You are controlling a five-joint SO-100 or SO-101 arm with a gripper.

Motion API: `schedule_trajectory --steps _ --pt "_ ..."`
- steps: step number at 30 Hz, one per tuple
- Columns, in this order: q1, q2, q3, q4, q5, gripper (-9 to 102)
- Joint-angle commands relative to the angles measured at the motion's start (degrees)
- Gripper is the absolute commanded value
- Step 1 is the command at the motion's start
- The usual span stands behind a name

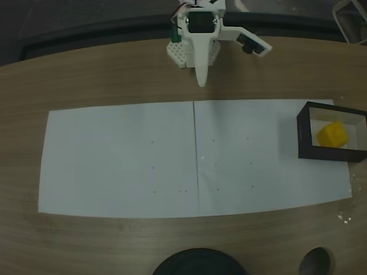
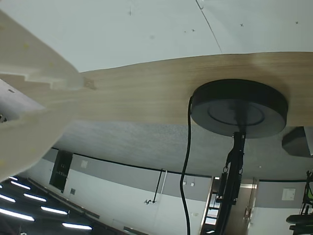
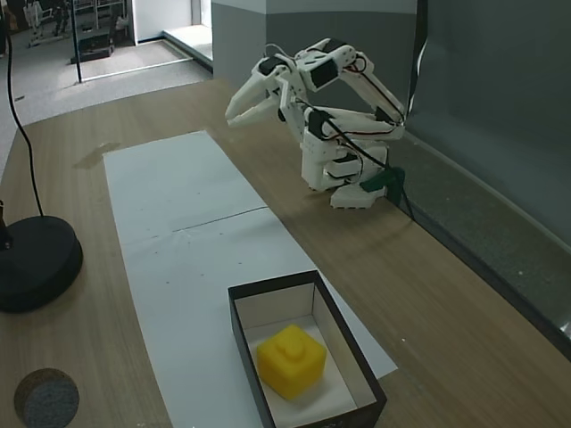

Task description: Grab a yellow square and put it in the box.

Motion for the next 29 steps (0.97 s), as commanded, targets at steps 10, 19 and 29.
schedule_trajectory --steps 10,19,29 --pt "0.26 1.67 17.40 -6.50 0.00 0" --pt "-3.60 1.67 20.65 4.04 0.26 0" --pt "-9.49 1.67 19.07 10.11 0.26 0"
